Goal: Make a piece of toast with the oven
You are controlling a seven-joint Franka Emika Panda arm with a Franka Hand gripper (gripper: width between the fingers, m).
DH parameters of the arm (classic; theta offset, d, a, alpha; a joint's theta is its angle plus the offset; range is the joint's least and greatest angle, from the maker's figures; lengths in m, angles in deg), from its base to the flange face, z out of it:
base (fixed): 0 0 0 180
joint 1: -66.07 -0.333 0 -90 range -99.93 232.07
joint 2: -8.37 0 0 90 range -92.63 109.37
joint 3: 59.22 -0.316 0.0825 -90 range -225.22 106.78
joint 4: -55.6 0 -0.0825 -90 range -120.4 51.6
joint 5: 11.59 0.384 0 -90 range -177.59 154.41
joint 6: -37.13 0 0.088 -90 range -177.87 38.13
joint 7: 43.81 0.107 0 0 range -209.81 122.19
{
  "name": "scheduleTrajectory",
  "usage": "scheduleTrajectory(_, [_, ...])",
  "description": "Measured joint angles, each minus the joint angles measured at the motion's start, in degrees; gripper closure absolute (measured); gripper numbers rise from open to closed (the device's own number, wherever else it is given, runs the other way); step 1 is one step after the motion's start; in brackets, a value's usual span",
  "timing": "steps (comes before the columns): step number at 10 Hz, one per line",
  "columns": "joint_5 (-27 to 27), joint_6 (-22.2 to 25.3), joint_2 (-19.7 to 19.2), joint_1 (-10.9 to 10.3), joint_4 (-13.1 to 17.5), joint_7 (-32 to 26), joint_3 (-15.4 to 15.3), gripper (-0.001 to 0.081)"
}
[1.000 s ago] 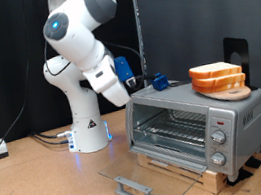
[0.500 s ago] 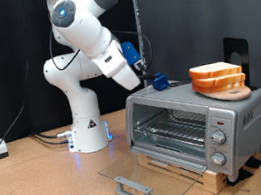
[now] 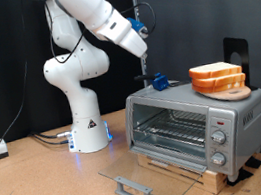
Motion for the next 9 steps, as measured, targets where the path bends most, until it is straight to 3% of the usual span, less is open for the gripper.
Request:
scheduleTrajectory(6, [-1.6,6.6,11.8,0.1,-0.6,8.3,-3.6,-0.0001])
scheduleTrajectory(8, [-0.7,5.4,12.1,0.0,-1.2,6.6,-3.6,-0.0001])
scheduleTrajectory(9, [0.9,2.3,13.8,0.0,-3.3,5.0,-3.9,-0.0001])
